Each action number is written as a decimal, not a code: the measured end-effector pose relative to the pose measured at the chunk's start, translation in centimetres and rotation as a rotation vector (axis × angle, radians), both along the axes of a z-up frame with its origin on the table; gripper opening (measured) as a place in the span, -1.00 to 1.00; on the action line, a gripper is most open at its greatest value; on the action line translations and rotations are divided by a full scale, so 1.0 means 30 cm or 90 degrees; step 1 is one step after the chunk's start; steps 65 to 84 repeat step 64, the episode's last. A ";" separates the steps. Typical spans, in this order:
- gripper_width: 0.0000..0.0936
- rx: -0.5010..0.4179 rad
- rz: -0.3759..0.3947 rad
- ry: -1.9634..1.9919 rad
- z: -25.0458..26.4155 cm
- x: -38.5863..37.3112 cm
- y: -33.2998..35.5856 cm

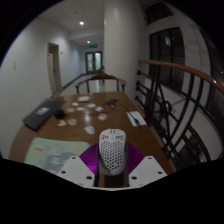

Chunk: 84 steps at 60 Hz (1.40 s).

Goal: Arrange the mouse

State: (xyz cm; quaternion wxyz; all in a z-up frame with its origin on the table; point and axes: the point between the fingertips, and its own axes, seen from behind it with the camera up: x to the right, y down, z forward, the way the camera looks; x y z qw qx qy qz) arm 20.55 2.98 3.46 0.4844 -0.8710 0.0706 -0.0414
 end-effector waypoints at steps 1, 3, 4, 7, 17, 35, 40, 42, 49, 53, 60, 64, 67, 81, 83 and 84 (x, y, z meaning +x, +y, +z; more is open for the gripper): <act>-0.29 0.010 0.010 0.004 0.033 -0.035 -0.005; -0.28 0.031 0.031 0.009 0.108 -0.114 -0.017; -0.28 0.041 0.041 0.008 0.144 -0.154 -0.023; -0.28 0.071 0.068 0.003 0.236 -0.276 -0.032; -0.26 0.068 0.121 0.007 0.211 -0.600 -0.063; -0.16 -0.063 0.075 0.008 -0.157 -0.630 -0.113; 0.04 -0.075 0.086 0.017 -0.165 -0.633 -0.115; 0.09 -0.083 0.097 0.017 -0.168 -0.637 -0.121; 0.60 -0.116 0.149 0.001 -0.148 -0.648 -0.198; 0.78 -0.110 0.179 -0.014 -0.110 -0.652 -0.255; 0.81 -0.097 0.215 -0.016 -0.029 -0.648 -0.391; 0.80 -0.089 0.224 -0.001 0.015 -0.635 -0.468; 0.80 -0.089 0.224 -0.001 0.015 -0.635 -0.468; 0.80 -0.089 0.224 -0.001 0.015 -0.635 -0.468; 0.80 -0.089 0.224 -0.001 0.015 -0.635 -0.468; 0.80 -0.089 0.224 -0.001 0.015 -0.635 -0.468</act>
